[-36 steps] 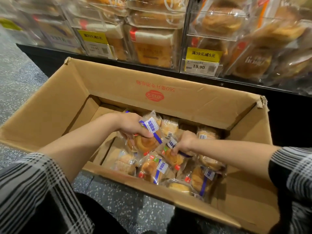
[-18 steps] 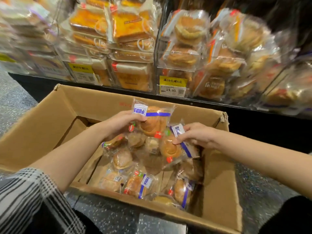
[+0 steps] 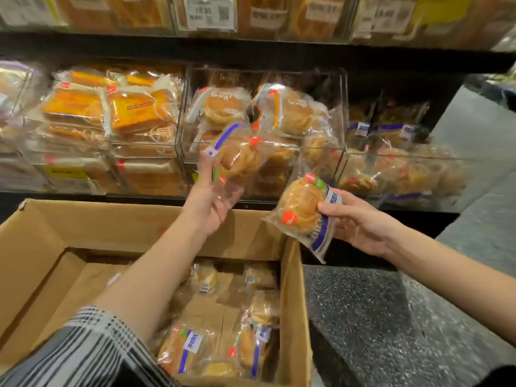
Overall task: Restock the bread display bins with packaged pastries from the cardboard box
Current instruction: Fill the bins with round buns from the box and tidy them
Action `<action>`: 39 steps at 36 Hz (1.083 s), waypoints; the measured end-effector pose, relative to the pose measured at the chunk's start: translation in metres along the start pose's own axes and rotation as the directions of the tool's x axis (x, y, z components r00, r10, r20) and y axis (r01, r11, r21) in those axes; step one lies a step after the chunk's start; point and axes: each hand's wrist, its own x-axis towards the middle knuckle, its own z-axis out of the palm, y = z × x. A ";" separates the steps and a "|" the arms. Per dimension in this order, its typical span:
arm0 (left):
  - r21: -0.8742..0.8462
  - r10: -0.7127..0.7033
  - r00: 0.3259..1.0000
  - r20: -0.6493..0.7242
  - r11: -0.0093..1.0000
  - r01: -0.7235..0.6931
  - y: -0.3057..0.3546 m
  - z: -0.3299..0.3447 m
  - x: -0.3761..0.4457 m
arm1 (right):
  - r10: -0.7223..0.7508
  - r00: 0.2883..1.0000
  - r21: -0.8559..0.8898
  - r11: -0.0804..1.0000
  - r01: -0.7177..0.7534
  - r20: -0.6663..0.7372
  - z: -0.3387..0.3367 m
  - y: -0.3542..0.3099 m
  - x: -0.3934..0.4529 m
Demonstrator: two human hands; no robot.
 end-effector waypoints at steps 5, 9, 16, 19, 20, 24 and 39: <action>-0.257 -0.027 0.996 -0.083 0.966 0.005 -0.012 0.041 -0.003 | -0.096 0.995 0.182 0.978 0.099 -0.024 -0.008 -0.021 -0.025; -0.396 -0.062 0.997 -0.045 0.917 0.039 -0.020 0.061 0.000 | -0.165 0.976 0.365 0.908 0.207 -0.142 -0.017 -0.037 -0.037; -0.543 -0.069 0.997 -0.019 0.838 0.048 -0.031 0.088 0.001 | -0.124 0.927 0.556 0.770 0.314 -0.353 -0.043 -0.050 -0.047; -0.535 -0.007 1.000 0.024 0.845 0.018 -0.036 0.098 0.001 | -0.108 0.927 0.632 0.702 0.327 -0.359 -0.054 -0.050 -0.048; -0.512 0.012 0.999 0.047 0.859 0.014 -0.037 0.101 0.002 | -0.103 0.927 0.633 0.703 0.324 -0.360 -0.056 -0.051 -0.048; -0.390 0.074 0.987 0.141 0.921 -0.013 -0.046 0.112 0.003 | -0.183 0.915 0.596 0.709 0.377 -0.361 -0.065 -0.057 -0.049; -0.380 0.022 1.000 0.019 0.925 -0.013 -0.080 0.139 0.013 | -0.382 0.662 -0.304 0.923 0.237 -0.645 -0.095 -0.131 -0.006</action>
